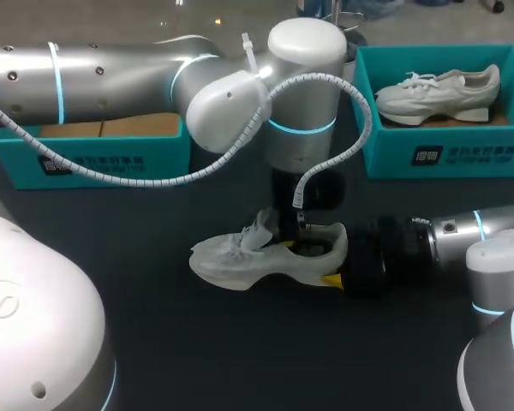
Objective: Take the shoe out of the shoebox, open the shoe tongue, remove and reinsert the insole, then place the shoe into the shoebox
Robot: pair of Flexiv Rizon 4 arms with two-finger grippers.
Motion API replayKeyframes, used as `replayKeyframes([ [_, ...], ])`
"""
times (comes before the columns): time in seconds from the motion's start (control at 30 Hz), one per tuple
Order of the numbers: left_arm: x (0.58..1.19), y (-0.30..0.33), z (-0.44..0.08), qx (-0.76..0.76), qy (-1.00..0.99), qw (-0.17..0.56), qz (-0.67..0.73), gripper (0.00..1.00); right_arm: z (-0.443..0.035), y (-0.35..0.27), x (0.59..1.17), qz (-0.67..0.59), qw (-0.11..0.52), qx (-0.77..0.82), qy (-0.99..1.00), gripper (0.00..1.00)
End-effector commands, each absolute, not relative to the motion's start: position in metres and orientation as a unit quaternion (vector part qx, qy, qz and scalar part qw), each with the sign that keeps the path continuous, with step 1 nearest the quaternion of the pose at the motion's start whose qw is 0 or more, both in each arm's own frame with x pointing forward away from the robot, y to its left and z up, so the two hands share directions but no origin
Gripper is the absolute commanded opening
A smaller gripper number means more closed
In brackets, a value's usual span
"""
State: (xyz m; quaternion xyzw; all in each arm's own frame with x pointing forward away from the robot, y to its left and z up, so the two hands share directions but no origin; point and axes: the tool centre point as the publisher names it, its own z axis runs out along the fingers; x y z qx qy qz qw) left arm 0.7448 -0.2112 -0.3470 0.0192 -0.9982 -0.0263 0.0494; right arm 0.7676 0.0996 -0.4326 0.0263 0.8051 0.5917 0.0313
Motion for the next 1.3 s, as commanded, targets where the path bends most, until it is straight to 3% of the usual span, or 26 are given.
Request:
replayKeyframes([
  [0.03,0.739,-0.213,-0.362,0.017,-0.998,0.049,-0.032,0.0,-0.437,0.102,0.768,0.591,0.032,0.027,0.806,0.0],
  [0.53,0.727,-0.212,-0.375,-0.016,-0.999,0.043,-0.011,0.0,-0.437,0.102,0.768,0.591,0.032,0.027,0.806,0.0],
  [0.57,0.727,-0.212,-0.375,-0.022,-0.999,0.041,-0.01,0.01,-0.437,0.102,0.768,0.591,0.032,0.027,0.806,0.0],
  [0.63,0.725,-0.213,-0.376,-0.027,-0.999,0.039,-0.012,0.18,-0.437,0.102,0.768,0.591,0.032,0.027,0.806,0.0],
  [0.73,0.725,-0.214,-0.377,-0.033,-0.999,0.036,-0.015,0.27,-0.437,0.102,0.768,0.591,0.032,0.027,0.806,0.0],
  [0.9,0.726,-0.215,-0.378,-0.036,-0.999,0.037,-0.011,0.26,-0.437,0.102,0.768,0.591,0.032,0.027,0.806,0.0],
  [1.3,0.743,-0.224,-0.393,-0.045,-0.999,0.018,-0.006,0.35,-0.437,0.102,0.768,0.591,0.032,0.027,0.806,0.0],
])
